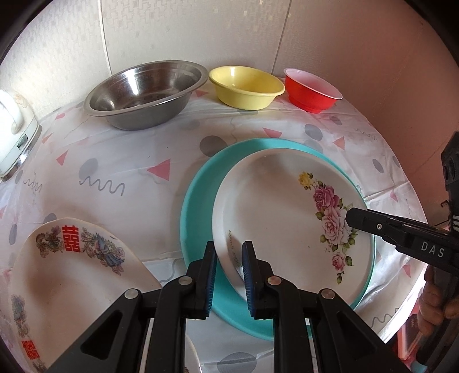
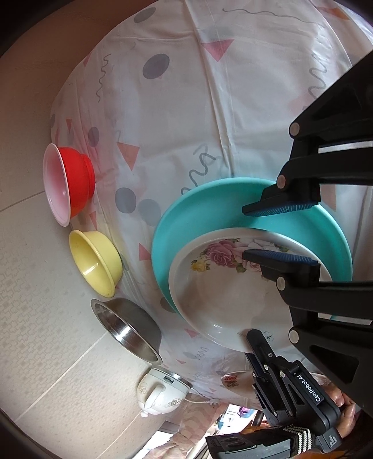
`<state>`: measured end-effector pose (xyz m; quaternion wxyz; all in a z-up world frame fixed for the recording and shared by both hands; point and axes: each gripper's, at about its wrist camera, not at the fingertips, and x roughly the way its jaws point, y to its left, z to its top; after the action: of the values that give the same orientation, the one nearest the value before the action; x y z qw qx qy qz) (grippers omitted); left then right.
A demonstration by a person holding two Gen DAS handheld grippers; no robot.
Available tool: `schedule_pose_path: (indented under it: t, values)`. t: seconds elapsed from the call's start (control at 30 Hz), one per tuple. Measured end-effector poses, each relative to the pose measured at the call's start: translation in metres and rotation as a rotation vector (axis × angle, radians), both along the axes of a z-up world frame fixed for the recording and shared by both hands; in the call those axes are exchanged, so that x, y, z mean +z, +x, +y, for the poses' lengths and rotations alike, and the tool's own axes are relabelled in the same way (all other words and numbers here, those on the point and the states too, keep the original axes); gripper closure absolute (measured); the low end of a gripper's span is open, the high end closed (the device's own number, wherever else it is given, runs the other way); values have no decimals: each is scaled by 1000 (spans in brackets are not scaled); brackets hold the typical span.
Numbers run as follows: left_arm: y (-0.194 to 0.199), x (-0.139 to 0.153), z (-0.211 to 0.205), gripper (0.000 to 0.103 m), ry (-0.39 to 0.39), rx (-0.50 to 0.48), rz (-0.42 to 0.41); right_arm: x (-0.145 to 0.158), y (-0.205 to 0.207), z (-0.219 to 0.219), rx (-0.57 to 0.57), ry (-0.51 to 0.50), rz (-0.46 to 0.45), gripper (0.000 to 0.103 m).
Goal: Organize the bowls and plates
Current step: 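Lift the rose-pattern plate with the left gripper and lower it onto the teal plate, then open the left gripper and withdraw from the stacked plates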
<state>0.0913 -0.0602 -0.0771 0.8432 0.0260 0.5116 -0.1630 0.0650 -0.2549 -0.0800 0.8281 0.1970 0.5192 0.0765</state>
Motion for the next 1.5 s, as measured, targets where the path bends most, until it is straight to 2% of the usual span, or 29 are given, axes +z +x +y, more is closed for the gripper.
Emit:
schedule_pose_path:
  t: [0.1, 0.2, 0.37, 0.53, 0.73, 1.2, 1.33, 1.5]
  values:
    - [0, 0, -1, 85, 0, 6, 1, 0, -4, 0, 9, -18, -9, 80]
    - [1, 0, -2, 85, 3, 5, 0, 3, -4, 7, 19, -59, -38, 89]
    - [-1, 0, -3, 85, 9, -2, -15, 5, -1, 20, 43, -161, -43, 91]
    - [-3, 2, 2, 84, -16, 13, -12, 1, -1, 14, 30, -121, -17, 83]
    - [-9, 7, 6, 84, -14, 15, -41, 2, -2, 14, 7, -132, -3, 77]
    - [-18, 23, 21, 82, -39, 32, -73, 19, -6, 6, -60, -133, -37, 73]
    - [-19, 28, 27, 80, -49, 47, -81, 25, -6, 8, -50, -85, -65, 73]
    - [-20, 31, 38, 80, -75, 65, -82, 35, -7, 14, -10, 28, -106, 73]
